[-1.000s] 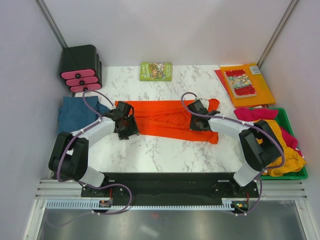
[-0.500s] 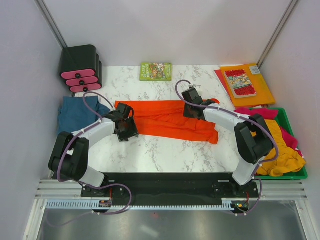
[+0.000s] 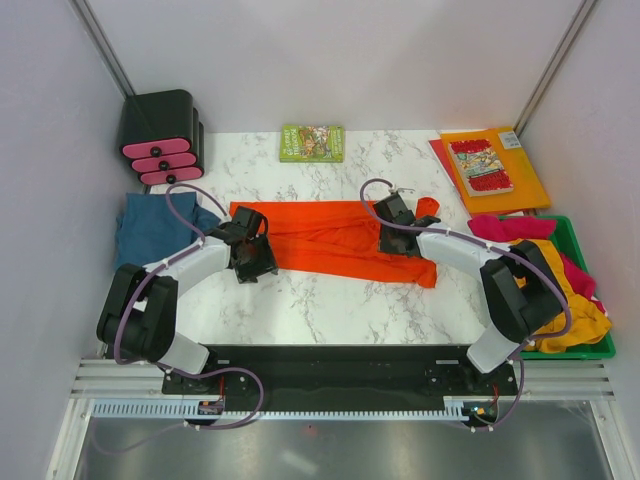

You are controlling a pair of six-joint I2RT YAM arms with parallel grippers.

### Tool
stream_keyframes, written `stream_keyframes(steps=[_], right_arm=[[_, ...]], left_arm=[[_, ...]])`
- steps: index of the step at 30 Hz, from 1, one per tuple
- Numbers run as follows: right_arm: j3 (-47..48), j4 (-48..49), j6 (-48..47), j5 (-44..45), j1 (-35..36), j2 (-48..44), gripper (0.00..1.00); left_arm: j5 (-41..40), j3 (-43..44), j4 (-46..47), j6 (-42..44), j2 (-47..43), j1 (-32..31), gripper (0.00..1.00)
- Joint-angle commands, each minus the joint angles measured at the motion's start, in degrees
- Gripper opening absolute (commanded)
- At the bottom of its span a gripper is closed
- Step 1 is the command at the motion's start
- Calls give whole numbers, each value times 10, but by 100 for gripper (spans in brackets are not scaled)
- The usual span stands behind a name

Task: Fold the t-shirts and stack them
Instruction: Fold the other side of the tshirt into a rectangle

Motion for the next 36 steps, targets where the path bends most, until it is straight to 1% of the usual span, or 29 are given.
stream_keyframes(steps=[1, 6, 9, 10, 13, 15, 16, 17, 18, 19, 22, 23, 25, 28, 32, 35, 36], right_arm=[[-19, 14, 17, 7, 2, -2, 43], [-32, 27, 23, -5, 2, 11, 40], [-38, 36, 26, -10, 2, 10, 24], [-36, 36, 26, -12, 1, 11, 15], [-29, 36, 23, -14, 1, 15, 7], [-25, 36, 21, -16, 2, 15, 6], [-21, 36, 20, -18, 1, 14, 2], [-20, 36, 19, -18, 2, 14, 2], [-18, 36, 19, -19, 1, 14, 4], [-11, 32, 19, -20, 1, 18, 18], [-13, 26, 21, -23, 1, 9, 36], [-17, 28, 21, -27, 1, 9, 38], [-27, 30, 25, -26, 3, 5, 40], [-44, 43, 28, -26, 2, 6, 40], [-61, 65, 31, -34, 2, -8, 38], [-58, 66, 34, -42, 1, 4, 35], [-60, 66, 34, -44, 1, 6, 35]], left_arm=[[6, -1, 10, -9, -11, -4, 64], [6, -3, 10, -8, -9, -4, 64], [6, -3, 11, -5, -4, -4, 64], [5, -2, 11, -6, -2, -4, 64], [6, 2, 11, -6, 6, -4, 64], [6, 6, 11, -7, 11, -4, 64], [6, 8, 11, -6, 13, -3, 64], [6, 10, 11, -7, 13, -4, 64], [6, 12, 11, -7, 13, -4, 64], [6, 13, 11, -7, 14, -4, 64], [6, 14, 11, -6, 11, -3, 64], [6, 16, 12, -4, 11, -4, 64], [6, 17, 12, -5, 13, -3, 64], [6, 20, 12, -4, 17, -3, 64], [6, 21, 12, -3, 20, -4, 64], [6, 21, 12, -3, 22, -4, 64], [19, 21, 12, -3, 22, -4, 64]])
